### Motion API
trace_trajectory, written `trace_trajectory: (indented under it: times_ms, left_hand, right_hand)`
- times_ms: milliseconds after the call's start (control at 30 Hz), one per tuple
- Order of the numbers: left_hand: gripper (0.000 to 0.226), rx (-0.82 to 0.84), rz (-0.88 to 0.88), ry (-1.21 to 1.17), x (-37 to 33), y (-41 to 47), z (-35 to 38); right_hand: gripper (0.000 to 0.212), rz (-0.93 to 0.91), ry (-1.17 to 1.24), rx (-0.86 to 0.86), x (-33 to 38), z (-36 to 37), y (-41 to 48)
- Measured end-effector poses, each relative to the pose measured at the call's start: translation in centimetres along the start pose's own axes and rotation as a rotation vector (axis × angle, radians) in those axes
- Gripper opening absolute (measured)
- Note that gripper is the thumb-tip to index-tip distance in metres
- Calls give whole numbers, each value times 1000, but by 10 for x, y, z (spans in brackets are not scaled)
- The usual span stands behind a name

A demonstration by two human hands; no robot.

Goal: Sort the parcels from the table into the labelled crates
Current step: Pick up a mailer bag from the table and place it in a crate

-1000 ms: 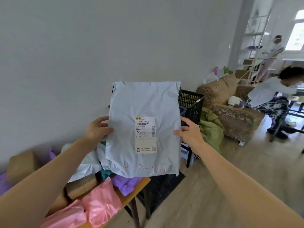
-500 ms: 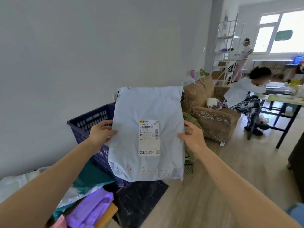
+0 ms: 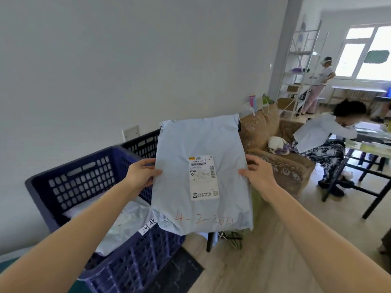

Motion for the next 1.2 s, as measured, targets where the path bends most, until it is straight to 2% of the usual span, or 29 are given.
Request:
trace_trajectory:
  times_ms: [200,500,700,833,967,1033,1200]
  left_hand:
    - [38,-44,-30,10,7,57,22]
    - [42,-251,-29,-25,15,132,44]
    - [44,-488,-60,26,13,172,56]
    - [46,-689,-123,88,18,185,57]
    - [38,-824,-187,182,29,191,59]
    - [25,-859,-227,243,32,198,54]
    - [13,-898,-372,402,43,229,46]
  right_hand:
    - [54,17,-35,50,-9,21,71]
    - [47,-54,-7,236,-24,80,202]
    - [38,-37,28,446,-36,133,293]
    - [42,-41,-3,607,-44,169,327]
    - [47,-54,-24,714,-55,205,346]
    - [47,-60,-35,751,-62,222,352]
    - [47,-84,-130,833,-78,270,369]
Point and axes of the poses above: each hand's wrist, its own y-axis towards the middle knuckle, its own z-axis out of the palm, x = y × z, the point moved 6 cm from there along y, towards the middle knuckle, and after that the axes turned 6 degrees about -x, right-handed, at the moved point
